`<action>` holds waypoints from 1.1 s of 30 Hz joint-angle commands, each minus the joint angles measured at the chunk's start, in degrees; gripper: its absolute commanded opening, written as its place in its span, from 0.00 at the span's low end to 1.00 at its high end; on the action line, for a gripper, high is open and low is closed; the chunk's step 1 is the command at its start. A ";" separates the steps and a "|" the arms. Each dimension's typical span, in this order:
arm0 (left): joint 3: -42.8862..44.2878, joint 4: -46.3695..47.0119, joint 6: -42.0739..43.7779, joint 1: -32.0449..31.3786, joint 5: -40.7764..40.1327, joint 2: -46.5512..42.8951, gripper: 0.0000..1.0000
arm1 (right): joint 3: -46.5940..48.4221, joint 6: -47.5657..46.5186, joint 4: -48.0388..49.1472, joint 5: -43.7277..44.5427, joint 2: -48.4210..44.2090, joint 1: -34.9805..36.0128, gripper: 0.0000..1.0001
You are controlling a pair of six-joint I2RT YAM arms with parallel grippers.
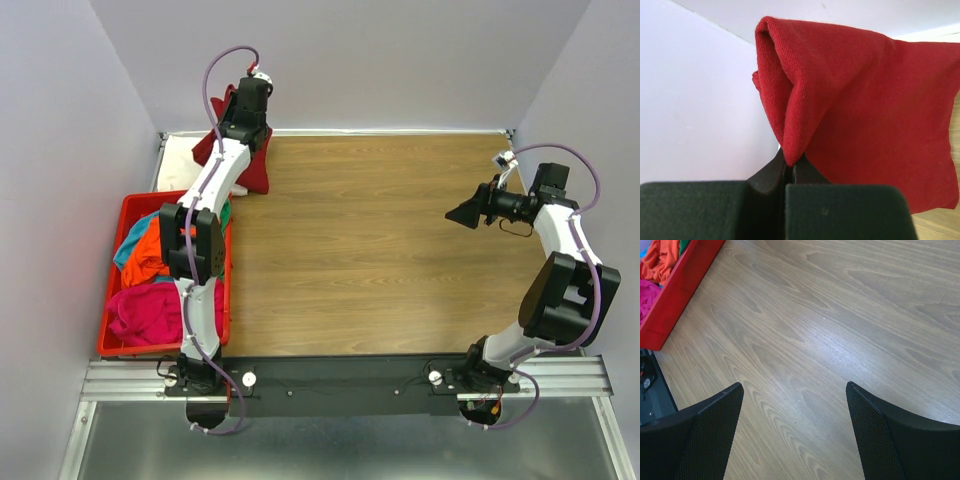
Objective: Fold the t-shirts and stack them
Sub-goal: Neatly place the folded tshirt to the corner
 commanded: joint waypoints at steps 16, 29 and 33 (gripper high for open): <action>0.75 6.51 1.77 3.03 -2.33 -1.62 0.00 | 1.89 -1.64 -2.35 -2.05 1.67 -0.87 0.89; 12.86 5.03 -9.11 12.35 -3.28 14.80 0.58 | 1.89 -2.34 -3.23 -3.02 2.02 -1.92 0.89; 15.61 5.63 -14.39 12.88 -12.95 15.09 0.89 | 1.89 -2.78 -3.58 -3.55 1.94 -2.45 0.89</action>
